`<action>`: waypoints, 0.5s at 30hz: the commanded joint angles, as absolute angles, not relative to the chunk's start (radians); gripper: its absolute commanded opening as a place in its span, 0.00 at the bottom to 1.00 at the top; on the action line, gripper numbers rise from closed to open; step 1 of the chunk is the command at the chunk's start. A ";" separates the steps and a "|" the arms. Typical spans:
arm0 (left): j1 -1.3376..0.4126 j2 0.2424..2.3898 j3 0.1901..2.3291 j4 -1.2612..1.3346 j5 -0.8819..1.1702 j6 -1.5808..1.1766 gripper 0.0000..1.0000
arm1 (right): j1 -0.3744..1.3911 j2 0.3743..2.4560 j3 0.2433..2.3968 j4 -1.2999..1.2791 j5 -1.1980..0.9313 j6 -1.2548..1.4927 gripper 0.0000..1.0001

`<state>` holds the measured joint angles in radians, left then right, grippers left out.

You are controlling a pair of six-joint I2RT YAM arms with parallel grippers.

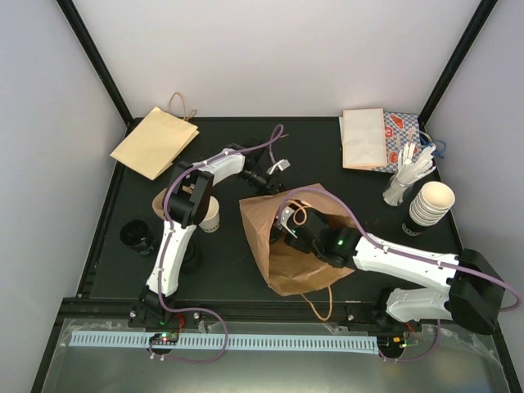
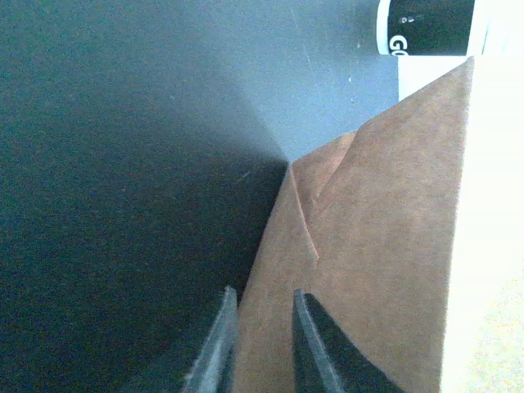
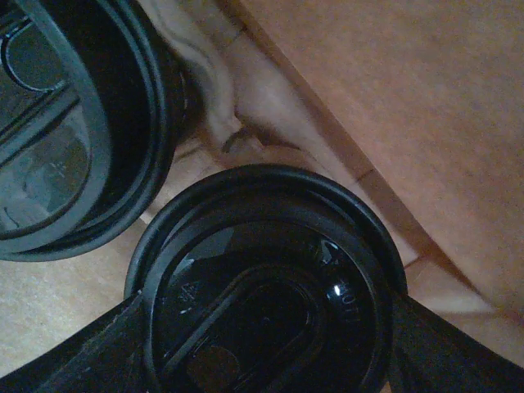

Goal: Pack the takeout coffee

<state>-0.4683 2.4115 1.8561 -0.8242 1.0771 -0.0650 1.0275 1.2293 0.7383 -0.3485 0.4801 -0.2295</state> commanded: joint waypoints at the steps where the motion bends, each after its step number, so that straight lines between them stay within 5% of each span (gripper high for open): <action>1: -0.436 2.380 1.843 -0.773 1.076 -0.148 0.27 | 0.979 1.245 0.807 -0.485 0.397 -0.168 0.70; 7: -0.375 2.299 1.799 -0.740 0.980 -0.214 0.49 | 0.918 1.290 0.897 -0.594 0.309 -0.187 0.70; 15: -0.316 2.182 1.743 -0.696 0.862 -0.296 0.60 | 0.820 1.449 1.116 -0.759 0.186 -0.205 0.70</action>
